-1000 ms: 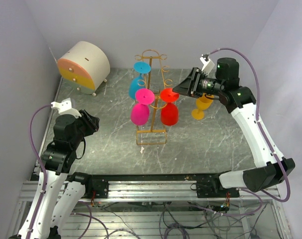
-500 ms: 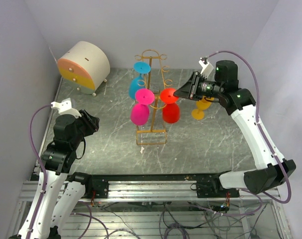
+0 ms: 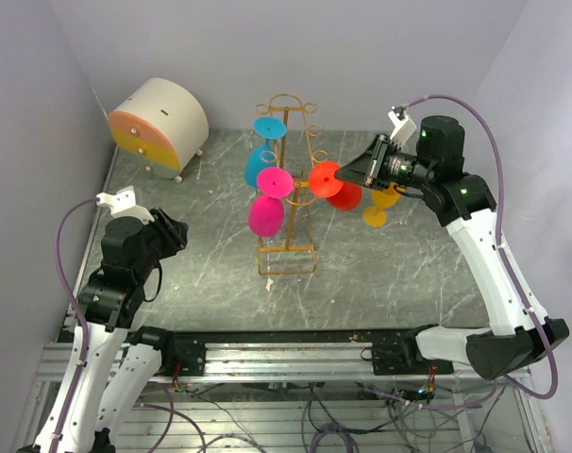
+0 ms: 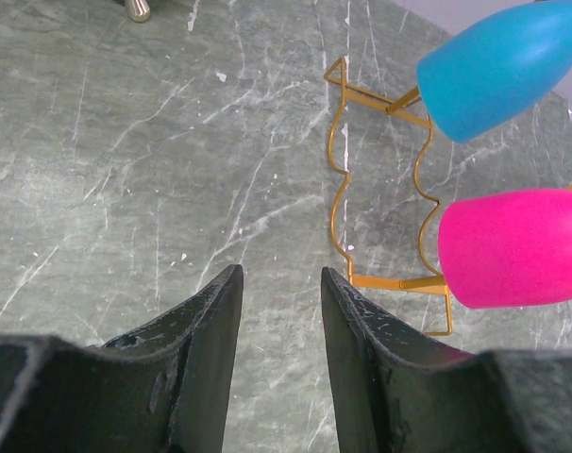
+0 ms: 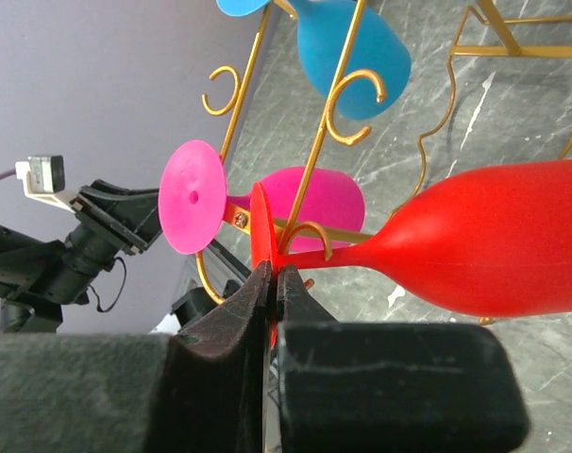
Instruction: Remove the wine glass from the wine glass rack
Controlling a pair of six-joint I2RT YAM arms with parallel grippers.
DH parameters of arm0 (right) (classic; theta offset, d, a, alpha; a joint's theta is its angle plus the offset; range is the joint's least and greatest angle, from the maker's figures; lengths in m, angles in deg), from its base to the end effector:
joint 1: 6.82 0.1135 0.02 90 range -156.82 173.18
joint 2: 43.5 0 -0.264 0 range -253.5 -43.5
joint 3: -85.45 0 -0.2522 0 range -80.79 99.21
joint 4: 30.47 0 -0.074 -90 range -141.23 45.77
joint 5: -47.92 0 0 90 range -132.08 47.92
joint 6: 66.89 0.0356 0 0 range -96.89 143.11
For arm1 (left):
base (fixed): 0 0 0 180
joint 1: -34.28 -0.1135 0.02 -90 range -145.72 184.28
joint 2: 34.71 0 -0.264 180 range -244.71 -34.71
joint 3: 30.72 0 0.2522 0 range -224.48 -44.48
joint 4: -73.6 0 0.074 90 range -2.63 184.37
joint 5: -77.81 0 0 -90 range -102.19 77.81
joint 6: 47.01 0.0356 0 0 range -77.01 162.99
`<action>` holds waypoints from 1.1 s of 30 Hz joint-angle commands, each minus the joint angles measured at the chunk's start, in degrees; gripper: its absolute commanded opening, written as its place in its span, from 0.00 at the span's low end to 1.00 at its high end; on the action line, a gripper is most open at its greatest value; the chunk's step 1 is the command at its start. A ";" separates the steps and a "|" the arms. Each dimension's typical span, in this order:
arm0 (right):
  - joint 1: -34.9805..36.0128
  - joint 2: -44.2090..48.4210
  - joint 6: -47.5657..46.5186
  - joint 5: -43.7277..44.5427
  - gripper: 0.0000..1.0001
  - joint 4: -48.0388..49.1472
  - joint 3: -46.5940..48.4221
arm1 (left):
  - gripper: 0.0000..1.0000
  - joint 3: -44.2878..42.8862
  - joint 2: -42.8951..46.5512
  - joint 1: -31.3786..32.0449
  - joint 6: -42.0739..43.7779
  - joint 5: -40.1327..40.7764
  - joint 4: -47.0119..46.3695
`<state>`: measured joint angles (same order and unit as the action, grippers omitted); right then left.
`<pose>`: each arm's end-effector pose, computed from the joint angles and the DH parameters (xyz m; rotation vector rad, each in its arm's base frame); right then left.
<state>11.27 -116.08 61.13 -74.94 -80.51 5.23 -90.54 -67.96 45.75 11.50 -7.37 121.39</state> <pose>0.2421 0.0994 0.4403 -0.0408 2.1014 1.1808 0.1249 -0.0223 0.3314 -0.3966 1.9220 -0.4148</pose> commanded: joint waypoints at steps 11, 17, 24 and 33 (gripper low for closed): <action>0.19 3.61 4.88 4.70 0.00 4.70 -2.62 | 0.50 -0.34 0.60 -0.04 0.28 1.27 -0.18; 0.19 4.90 6.64 5.97 0.00 6.33 -3.02 | 0.50 -0.34 0.56 -0.04 0.28 1.32 -0.23; 0.15 6.03 9.72 7.20 0.00 10.62 -5.48 | 0.50 -0.34 0.58 -0.04 0.28 1.42 -0.16; 0.18 7.25 11.41 8.22 0.00 11.27 -7.69 | 0.50 -0.34 0.56 -0.04 0.28 1.38 -0.27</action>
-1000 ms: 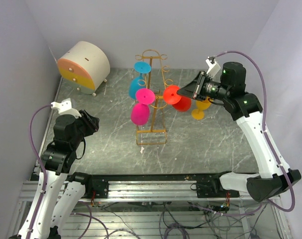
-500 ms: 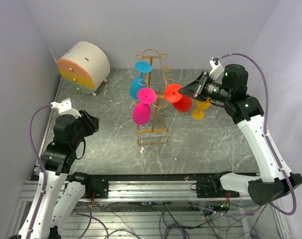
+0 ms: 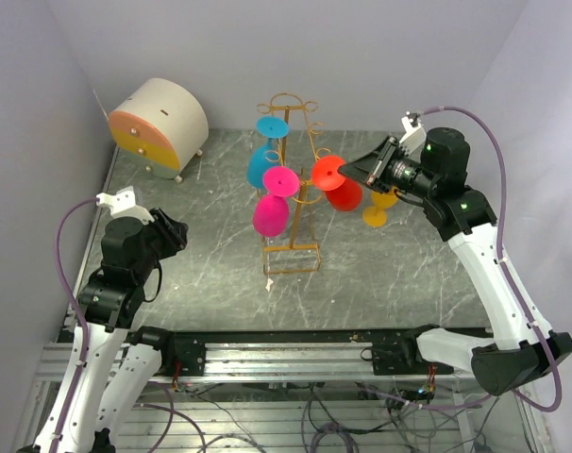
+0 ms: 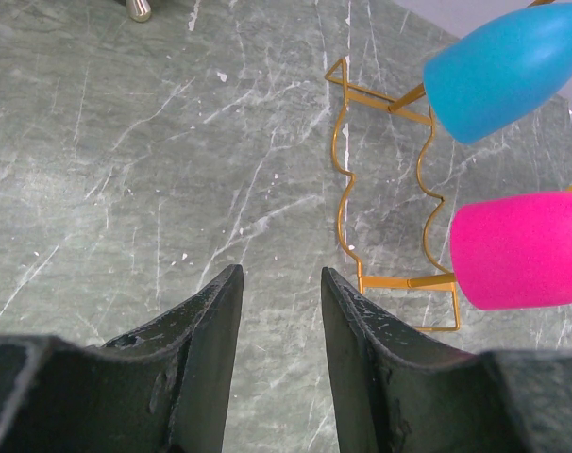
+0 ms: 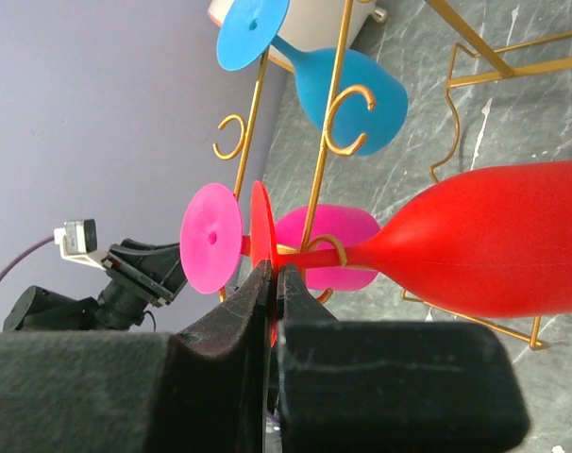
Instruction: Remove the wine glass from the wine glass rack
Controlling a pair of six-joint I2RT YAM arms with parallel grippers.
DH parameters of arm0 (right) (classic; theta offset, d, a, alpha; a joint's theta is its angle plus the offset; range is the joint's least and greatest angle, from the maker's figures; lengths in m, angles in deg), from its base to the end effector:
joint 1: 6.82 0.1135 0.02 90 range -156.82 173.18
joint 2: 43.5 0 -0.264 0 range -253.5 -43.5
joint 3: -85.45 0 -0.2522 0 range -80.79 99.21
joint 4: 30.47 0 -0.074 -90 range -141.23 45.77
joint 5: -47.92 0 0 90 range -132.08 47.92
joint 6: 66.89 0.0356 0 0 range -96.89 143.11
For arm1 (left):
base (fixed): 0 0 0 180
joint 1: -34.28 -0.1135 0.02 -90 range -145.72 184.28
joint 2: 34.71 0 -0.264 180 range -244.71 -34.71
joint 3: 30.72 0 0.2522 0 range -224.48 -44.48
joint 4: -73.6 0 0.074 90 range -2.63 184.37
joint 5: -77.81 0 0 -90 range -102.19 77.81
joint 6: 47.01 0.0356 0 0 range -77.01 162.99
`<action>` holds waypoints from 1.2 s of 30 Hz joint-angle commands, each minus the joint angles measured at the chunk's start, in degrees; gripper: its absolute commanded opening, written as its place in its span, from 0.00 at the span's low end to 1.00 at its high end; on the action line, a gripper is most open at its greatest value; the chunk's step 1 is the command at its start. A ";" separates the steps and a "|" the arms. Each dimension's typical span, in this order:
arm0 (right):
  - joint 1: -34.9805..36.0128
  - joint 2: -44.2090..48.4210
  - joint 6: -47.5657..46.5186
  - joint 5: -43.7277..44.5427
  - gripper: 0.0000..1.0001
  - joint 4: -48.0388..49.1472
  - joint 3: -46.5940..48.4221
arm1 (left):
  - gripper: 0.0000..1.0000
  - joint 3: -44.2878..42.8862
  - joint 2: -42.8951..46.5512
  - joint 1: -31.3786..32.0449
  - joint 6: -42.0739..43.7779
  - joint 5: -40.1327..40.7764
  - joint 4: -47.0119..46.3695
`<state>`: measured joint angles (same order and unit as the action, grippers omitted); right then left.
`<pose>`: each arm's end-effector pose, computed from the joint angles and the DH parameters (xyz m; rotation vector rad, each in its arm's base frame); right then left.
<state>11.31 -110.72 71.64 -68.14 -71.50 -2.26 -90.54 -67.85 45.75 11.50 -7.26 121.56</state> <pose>0.2309 0.0921 0.4346 0.1853 1.9972 1.2008 0.1244 -0.0221 0.3313 -0.3980 1.9225 -0.4127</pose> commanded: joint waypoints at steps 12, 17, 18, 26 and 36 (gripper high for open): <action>0.12 5.20 3.82 5.78 0.00 4.92 -5.30 | 0.50 -0.34 0.54 -0.04 0.29 1.33 -0.35; 0.08 6.29 4.20 8.42 0.00 5.30 -6.31 | 0.50 -0.34 0.53 -0.04 0.28 1.25 -0.36; 0.10 6.42 4.28 8.86 0.00 5.49 -6.50 | 0.50 -0.34 0.58 -0.04 0.28 1.26 -0.36; 0.13 6.50 0.42 14.46 0.00 3.53 -2.75 | 0.50 -0.34 0.51 -0.04 0.28 1.29 -0.41; 0.55 7.50 -22.39 9.24 0.00 10.48 1.99 | 0.53 -1.17 0.04 -0.04 -1.89 -4.08 -0.63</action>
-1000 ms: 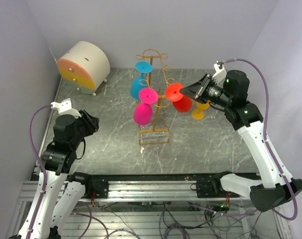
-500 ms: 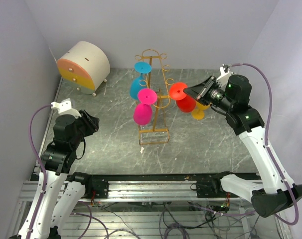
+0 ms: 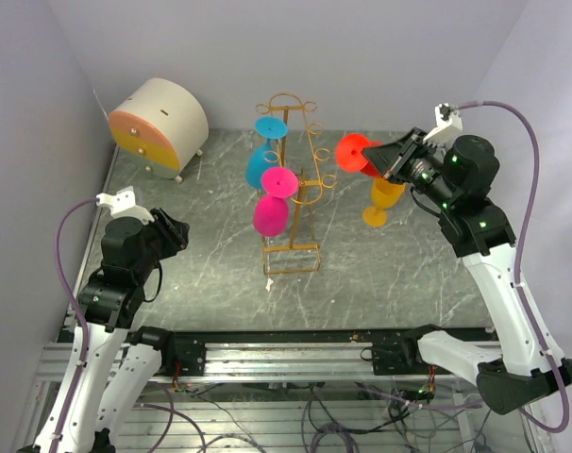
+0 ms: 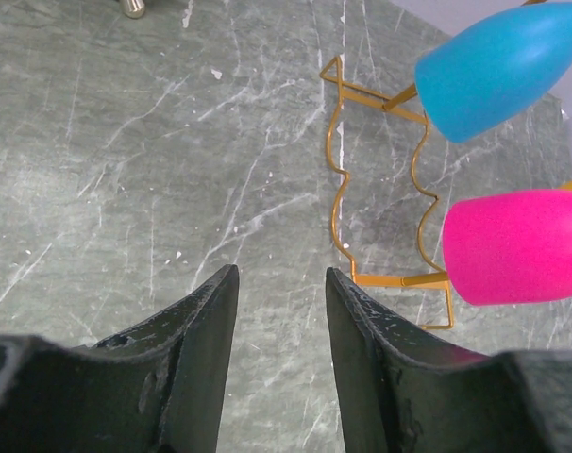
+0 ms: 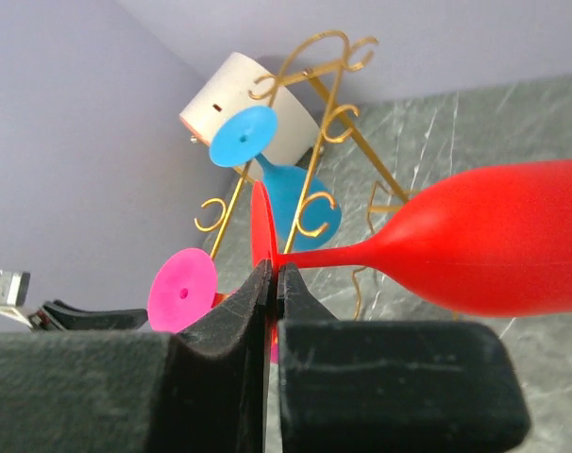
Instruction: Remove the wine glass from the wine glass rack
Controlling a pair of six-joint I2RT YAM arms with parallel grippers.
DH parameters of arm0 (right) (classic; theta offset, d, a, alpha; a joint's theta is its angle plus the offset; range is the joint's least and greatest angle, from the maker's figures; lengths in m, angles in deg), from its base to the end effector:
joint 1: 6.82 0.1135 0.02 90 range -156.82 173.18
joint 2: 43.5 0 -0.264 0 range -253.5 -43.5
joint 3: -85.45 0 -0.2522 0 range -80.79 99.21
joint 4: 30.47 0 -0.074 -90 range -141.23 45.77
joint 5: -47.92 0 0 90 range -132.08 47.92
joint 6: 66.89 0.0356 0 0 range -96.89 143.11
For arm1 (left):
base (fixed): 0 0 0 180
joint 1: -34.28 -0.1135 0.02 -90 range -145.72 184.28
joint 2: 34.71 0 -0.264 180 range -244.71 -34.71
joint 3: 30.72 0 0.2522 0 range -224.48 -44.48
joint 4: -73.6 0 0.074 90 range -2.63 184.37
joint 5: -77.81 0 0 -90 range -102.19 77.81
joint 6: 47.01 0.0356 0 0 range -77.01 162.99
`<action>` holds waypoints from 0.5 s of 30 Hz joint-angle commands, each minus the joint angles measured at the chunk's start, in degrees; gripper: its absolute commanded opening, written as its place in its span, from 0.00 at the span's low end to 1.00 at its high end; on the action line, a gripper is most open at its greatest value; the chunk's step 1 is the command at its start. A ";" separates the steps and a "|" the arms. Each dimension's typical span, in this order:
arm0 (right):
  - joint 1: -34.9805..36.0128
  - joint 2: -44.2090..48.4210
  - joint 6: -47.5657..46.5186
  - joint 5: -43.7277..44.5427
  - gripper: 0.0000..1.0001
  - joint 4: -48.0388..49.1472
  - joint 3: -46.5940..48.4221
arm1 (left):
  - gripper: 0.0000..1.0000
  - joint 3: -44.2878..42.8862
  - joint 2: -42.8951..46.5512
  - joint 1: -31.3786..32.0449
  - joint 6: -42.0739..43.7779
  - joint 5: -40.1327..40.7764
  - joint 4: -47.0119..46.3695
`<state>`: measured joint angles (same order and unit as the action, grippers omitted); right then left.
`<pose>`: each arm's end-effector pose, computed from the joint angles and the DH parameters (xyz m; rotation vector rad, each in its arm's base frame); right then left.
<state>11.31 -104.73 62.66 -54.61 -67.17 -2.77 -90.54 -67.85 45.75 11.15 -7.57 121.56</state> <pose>0.2050 0.0753 0.4615 0.1562 1.7577 0.9296 0.1244 -0.0223 0.3313 -0.4005 1.9232 -0.4218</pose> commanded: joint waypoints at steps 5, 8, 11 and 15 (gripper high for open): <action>5.66 -1.07 -25.70 -6.11 0.00 5.64 7.67 | 0.68 -7.10 -1.76 -0.04 -7.20 -12.01 -0.28; 14.25 -2.99 -35.07 -0.28 0.00 4.72 10.95 | 0.72 -11.46 -2.98 -0.05 -10.22 -16.61 -0.14; 23.31 -4.50 -44.69 7.01 0.00 5.58 11.73 | 0.73 -15.06 -3.24 -0.04 -13.69 -20.23 -0.52; 33.37 -5.26 -55.91 18.00 0.00 10.26 10.56 | 0.76 -19.85 -2.79 -0.04 -18.22 -22.80 0.09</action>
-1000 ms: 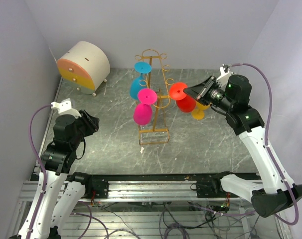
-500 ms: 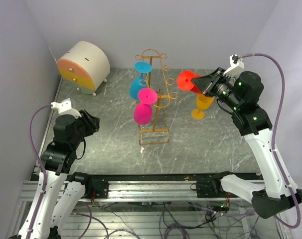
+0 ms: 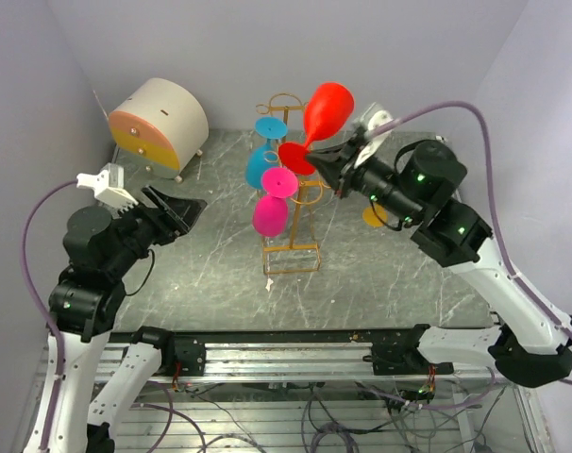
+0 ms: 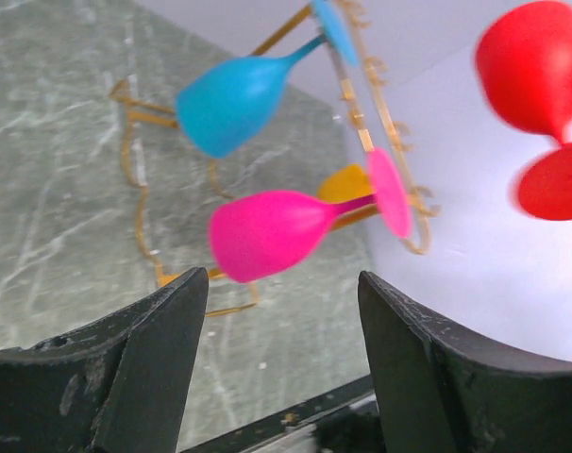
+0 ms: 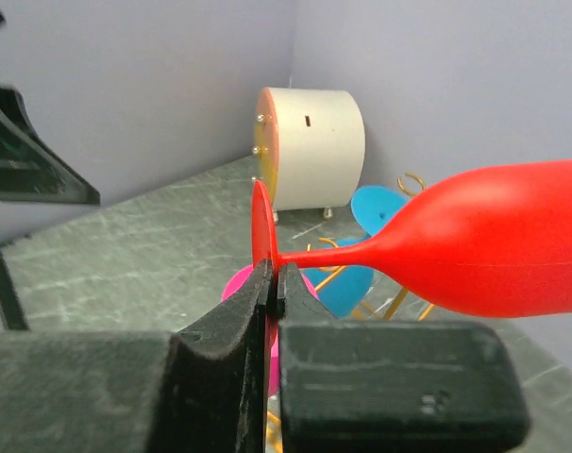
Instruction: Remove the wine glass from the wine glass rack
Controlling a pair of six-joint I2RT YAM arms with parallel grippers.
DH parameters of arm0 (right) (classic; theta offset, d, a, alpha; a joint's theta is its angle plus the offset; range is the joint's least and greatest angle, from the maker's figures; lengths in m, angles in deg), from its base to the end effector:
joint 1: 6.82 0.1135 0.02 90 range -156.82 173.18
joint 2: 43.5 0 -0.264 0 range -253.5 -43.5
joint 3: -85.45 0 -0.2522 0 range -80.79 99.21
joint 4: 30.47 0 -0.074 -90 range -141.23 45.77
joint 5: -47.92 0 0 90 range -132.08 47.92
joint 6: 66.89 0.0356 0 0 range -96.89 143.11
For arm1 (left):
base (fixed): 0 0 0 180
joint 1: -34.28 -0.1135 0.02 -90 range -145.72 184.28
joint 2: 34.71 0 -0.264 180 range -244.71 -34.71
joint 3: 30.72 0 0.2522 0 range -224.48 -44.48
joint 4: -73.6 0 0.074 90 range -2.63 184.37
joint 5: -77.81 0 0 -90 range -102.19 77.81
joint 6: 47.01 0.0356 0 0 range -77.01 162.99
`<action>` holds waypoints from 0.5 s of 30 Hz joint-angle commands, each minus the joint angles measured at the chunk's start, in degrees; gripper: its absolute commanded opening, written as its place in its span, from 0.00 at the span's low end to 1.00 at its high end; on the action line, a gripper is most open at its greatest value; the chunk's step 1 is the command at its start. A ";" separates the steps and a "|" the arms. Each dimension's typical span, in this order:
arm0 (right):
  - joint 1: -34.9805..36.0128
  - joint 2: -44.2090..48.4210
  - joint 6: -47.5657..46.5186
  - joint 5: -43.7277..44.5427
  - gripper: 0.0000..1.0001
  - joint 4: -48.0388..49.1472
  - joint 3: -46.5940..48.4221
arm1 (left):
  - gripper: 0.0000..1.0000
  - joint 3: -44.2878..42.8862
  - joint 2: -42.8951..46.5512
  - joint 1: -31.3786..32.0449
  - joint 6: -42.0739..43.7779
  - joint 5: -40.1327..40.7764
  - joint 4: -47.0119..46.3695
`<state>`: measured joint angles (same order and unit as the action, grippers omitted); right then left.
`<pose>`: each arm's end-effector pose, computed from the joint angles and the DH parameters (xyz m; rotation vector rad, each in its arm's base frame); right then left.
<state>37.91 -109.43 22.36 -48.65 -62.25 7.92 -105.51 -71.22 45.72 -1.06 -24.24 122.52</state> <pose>0.1562 0.1605 0.5138 -0.6775 1.3703 0.7020 0.1090 -0.0296 0.4067 -0.3603 1.8029 -0.8785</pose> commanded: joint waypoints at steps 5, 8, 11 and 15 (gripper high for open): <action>16.41 -1.01 -25.19 18.62 0.00 11.01 -2.36 | 0.82 -9.34 1.30 -0.02 -15.01 -8.91 0.92; 23.18 -1.51 -31.96 23.08 0.00 15.02 -5.42 | 0.83 -9.49 1.93 -0.02 -22.91 -11.32 0.52; 30.25 -1.66 -40.76 28.28 0.00 21.57 -10.89 | 0.84 -8.10 2.67 -0.02 -29.44 -13.77 -1.00; 37.42 -2.52 -50.38 34.91 0.00 32.41 -17.61 | 0.83 -2.95 4.11 -0.02 -38.52 -17.89 -5.88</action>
<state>70.30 -111.07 -14.47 -23.05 -43.11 -5.08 -112.51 -68.31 45.75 -27.53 -35.24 121.21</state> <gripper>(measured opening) 0.014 0.836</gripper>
